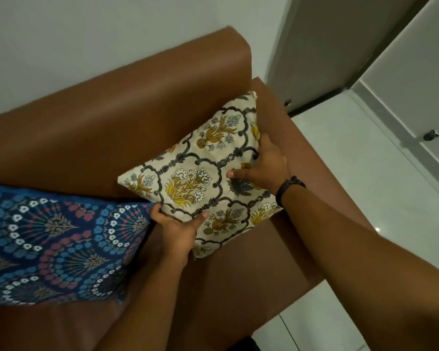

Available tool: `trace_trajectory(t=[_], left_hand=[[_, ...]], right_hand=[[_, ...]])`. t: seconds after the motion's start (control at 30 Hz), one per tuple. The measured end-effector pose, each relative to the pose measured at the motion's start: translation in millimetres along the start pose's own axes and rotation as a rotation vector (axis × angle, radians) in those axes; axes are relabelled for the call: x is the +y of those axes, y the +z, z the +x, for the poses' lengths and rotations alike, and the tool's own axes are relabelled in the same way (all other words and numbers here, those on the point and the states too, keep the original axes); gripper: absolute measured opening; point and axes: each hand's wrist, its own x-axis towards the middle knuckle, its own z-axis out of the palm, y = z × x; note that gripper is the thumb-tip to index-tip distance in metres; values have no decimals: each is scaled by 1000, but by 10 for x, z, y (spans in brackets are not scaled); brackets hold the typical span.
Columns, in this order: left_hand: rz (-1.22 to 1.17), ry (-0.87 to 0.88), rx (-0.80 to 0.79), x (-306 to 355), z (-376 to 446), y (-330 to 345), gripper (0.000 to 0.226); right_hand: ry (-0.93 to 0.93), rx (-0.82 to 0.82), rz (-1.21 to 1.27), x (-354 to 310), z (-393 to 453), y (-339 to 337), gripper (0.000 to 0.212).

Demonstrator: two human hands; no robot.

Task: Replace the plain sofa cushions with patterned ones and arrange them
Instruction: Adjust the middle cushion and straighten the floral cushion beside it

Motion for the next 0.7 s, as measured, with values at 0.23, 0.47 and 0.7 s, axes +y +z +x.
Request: trace_trajectory(t=[0.23,0.47,0.7], left_hand=[[-293,-105,-33,216,32,296,115],[-264,-210,-87,-13,191,537,113],[-207,-248,-88,-166,296,477,129]], right_hand=[[-243,148,-263,-619,113,-374,110],[-161,-23,-446,-396,362,-361,115],[-165,18,-479,-215,345,-141,120]])
